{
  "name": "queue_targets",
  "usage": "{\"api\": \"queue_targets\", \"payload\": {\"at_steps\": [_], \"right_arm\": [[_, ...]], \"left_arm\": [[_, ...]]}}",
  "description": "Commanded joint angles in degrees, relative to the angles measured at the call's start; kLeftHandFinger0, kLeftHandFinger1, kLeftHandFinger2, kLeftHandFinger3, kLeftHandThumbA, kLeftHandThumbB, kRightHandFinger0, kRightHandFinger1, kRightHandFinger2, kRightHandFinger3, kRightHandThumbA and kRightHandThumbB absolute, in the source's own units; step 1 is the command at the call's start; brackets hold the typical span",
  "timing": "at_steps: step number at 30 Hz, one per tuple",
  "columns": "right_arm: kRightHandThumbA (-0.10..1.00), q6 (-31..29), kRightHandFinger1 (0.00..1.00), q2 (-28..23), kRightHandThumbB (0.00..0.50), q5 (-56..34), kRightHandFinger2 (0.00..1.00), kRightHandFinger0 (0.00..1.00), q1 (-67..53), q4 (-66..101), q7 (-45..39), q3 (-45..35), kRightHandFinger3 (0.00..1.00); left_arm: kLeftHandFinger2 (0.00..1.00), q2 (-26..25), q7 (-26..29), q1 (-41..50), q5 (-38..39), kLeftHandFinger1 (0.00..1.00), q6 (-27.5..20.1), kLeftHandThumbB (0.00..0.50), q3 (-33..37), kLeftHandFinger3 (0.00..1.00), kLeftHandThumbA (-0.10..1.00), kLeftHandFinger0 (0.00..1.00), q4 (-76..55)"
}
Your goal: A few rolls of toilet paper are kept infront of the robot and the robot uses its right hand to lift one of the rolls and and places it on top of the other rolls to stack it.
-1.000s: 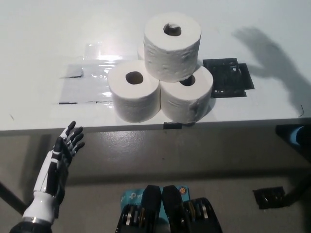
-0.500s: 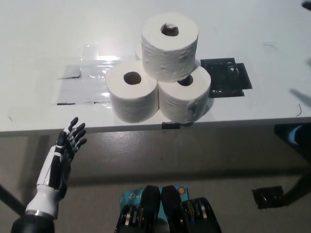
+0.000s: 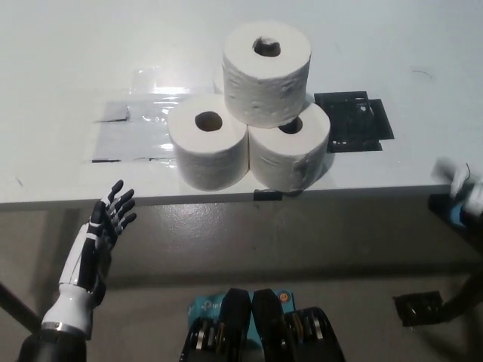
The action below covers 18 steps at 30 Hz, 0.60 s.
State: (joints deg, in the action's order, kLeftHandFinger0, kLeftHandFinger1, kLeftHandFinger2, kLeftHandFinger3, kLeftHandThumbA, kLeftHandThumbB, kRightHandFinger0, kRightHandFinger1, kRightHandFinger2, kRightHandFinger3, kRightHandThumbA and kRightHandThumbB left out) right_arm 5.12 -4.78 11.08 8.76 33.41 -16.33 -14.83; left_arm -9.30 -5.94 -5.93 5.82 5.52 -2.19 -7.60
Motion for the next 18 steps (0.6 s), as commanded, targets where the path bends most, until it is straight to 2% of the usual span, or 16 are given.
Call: {"api": "queue_targets", "payload": {"at_steps": [1, 3, 4, 7, 8, 9, 11, 12, 13, 16, 18], "right_arm": [[1.00, -8.2, 1.00, 6.4, 0.103, -16.6, 1.00, 1.00, -6.8, -0.8, 5.0, -0.1, 1.00], [1.00, -8.6, 1.00, 8.2, 0.109, -14.9, 1.00, 1.00, -7.6, -4.6, 4.1, 1.4, 1.00], [1.00, -9.0, 1.00, 8.5, 0.103, -13.6, 1.00, 1.00, -7.7, -5.8, 4.2, 1.8, 1.00], [1.00, -12.0, 1.00, 9.0, 0.082, -10.6, 1.00, 1.00, -7.3, -11.3, 4.8, 3.0, 1.00], [1.00, -13.7, 1.00, 9.0, 0.044, -9.3, 1.00, 1.00, -7.1, -14.1, 5.4, 3.4, 1.00], [0.99, -14.5, 1.00, 9.3, 0.036, -8.7, 1.00, 1.00, -7.0, -15.9, 5.8, 3.9, 1.00], [0.97, -17.3, 1.00, 9.3, 0.063, -7.3, 1.00, 1.00, -6.4, -19.5, 6.6, 5.0, 1.00], [0.84, -18.6, 1.00, 9.1, 0.051, -6.9, 1.00, 1.00, -6.2, -20.9, 6.9, 5.5, 1.00], [0.93, -20.5, 1.00, 9.0, 0.065, -5.6, 1.00, 1.00, -5.9, -24.0, 7.4, 6.4, 1.00], [0.88, -21.9, 1.00, 8.9, 0.065, -5.3, 1.00, 1.00, -5.2, -27.6, 7.9, 7.4, 1.00], [0.88, -21.8, 1.00, 9.3, 0.098, -5.4, 1.00, 1.00, -4.5, -30.3, 8.9, 8.2, 1.00]], "left_arm": [[1.00, -1.3, -1.3, -0.8, -0.8, 1.00, -0.5, 0.303, 0.8, 1.00, 1.00, 1.00, -3.6], [1.00, -1.3, -1.3, -0.1, -0.8, 1.00, -0.7, 0.250, 0.8, 1.00, 1.00, 1.00, -3.8], [1.00, -1.3, -1.2, 0.2, -1.0, 1.00, -0.8, 0.239, 0.8, 1.00, 1.00, 1.00, -3.9], [1.00, -1.3, -0.9, 0.4, -1.4, 1.00, -0.7, 0.226, 0.9, 1.00, 1.00, 1.00, -3.9], [1.00, -1.2, -0.8, 0.4, -1.4, 1.00, -0.5, 0.238, 0.9, 1.00, 1.00, 1.00, -3.9], [1.00, -1.3, -0.9, 0.4, -1.4, 1.00, -0.5, 0.224, 0.9, 1.00, 1.00, 1.00, -4.1], [1.00, -1.3, -0.9, 0.3, -1.4, 1.00, -0.6, 0.223, 0.9, 1.00, 1.00, 1.00, -4.0], [1.00, -1.3, -0.9, 0.3, -1.3, 1.00, -0.7, 0.214, 0.9, 1.00, 1.00, 1.00, -4.0], [1.00, -1.2, -0.8, 0.3, -1.3, 1.00, -0.6, 0.224, 0.8, 1.00, 1.00, 1.00, -3.9], [1.00, -1.2, -0.8, 0.3, -1.3, 1.00, -0.8, 0.231, 0.8, 1.00, 1.00, 1.00, -3.8], [1.00, -1.3, -0.8, 0.9, -1.4, 1.00, -1.0, 0.248, 0.7, 1.00, 1.00, 1.00, -3.9]]}}
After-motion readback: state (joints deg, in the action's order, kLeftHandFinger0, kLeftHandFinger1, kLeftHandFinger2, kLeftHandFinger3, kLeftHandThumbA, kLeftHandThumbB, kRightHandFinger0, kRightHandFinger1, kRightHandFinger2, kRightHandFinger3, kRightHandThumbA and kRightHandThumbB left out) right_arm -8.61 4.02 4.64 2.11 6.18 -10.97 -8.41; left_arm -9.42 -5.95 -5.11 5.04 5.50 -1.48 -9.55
